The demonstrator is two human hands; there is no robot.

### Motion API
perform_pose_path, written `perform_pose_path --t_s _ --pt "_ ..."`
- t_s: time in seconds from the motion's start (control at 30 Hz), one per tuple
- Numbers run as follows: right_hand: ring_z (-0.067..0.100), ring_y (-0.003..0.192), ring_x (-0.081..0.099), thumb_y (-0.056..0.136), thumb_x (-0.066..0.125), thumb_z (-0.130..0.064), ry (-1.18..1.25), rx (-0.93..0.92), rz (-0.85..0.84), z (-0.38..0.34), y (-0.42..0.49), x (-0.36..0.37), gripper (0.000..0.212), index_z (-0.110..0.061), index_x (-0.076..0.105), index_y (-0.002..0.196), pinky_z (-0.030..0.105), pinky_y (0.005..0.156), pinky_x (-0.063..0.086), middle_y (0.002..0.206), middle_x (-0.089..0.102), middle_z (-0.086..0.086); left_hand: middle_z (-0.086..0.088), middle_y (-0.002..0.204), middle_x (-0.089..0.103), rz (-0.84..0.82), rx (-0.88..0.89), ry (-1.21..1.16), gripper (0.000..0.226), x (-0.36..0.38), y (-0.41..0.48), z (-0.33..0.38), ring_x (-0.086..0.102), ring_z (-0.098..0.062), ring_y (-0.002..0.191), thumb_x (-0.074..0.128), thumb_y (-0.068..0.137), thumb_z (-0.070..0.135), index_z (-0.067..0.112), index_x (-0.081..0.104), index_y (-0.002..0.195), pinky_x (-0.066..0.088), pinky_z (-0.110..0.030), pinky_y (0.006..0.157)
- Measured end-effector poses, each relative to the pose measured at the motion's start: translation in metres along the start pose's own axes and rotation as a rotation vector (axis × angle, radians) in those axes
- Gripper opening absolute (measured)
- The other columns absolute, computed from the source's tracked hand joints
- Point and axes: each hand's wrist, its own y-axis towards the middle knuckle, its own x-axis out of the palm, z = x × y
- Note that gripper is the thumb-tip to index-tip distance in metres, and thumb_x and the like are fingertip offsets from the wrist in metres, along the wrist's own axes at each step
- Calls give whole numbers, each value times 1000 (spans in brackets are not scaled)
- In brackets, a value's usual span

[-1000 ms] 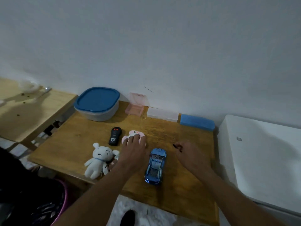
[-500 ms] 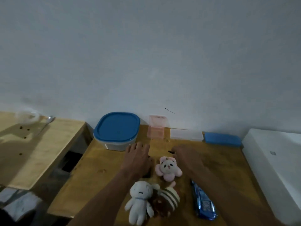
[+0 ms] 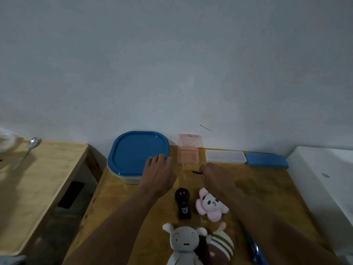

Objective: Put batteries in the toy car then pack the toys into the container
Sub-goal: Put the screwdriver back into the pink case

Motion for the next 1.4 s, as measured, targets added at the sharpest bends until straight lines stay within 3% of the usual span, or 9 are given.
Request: perform_pose_path --t_s 0.3,0.47,0.63,0.73,1.0,1.17,1.27,1.33,1.4 --pt "25 99 58 92 52 -6 40 -20 -10 17 89 22 24 -13 58 114 27 67 36 112 60 8 -10 135 45 -38 -14 -24 39 12 68 -17 44 -28 124 37 100 37 14 43 131 29 -42 114" --pt "26 103 57 92 54 -9 76 9 -54 28 124 38 22 -14 58 113 33 77 47 114 60 8 -6 121 51 11 66 -46 29 30 109 -7 47 -22 108 43 94 30 16 49 118 41 -33 100" --pt "24 109 55 96 50 -19 146 82 -146 40 148 62 21 -15 55 116 36 88 46 122 57 6 -7 120 48 -122 156 -19 35 58 145 7 45 -24 111 59 89 25 13 50 121 45 -35 99" --pt "23 106 57 95 52 -20 187 109 -163 44 157 73 20 -17 58 114 35 88 47 120 60 4 -8 125 44 -174 135 -116 34 71 154 11 42 -25 114 48 98 26 11 45 129 45 -33 99" --pt "26 108 53 88 58 -15 215 43 -143 52 168 82 15 -15 65 102 35 85 45 115 64 7 -21 141 36 -211 -160 -367 53 88 161 33 38 -37 128 57 92 15 -2 35 137 36 -44 104" --pt "22 119 50 94 54 -23 334 48 -81 51 170 98 33 -28 59 126 34 101 43 131 59 -2 -20 137 38 -192 -347 -394 63 109 154 44 44 -33 122 61 91 15 1 21 138 39 -38 103" --pt "21 121 48 93 57 -23 357 43 -47 50 173 103 36 -33 59 128 34 103 43 132 59 -5 -17 135 41 -147 -430 -445 57 124 150 41 50 -28 114 58 93 10 5 29 142 42 -31 92" --pt "24 118 50 90 59 -18 313 31 -62 52 175 103 33 -25 64 122 34 100 44 127 62 0 -15 131 49 -149 -410 -492 49 130 145 37 54 -27 112 55 97 20 7 37 141 43 -28 87" --pt "25 111 52 87 61 -16 248 2 -54 53 175 104 26 -20 69 112 34 92 45 119 66 2 -4 126 58 -129 -437 -630 50 128 141 34 60 -10 106 52 98 43 12 47 137 49 -17 86"
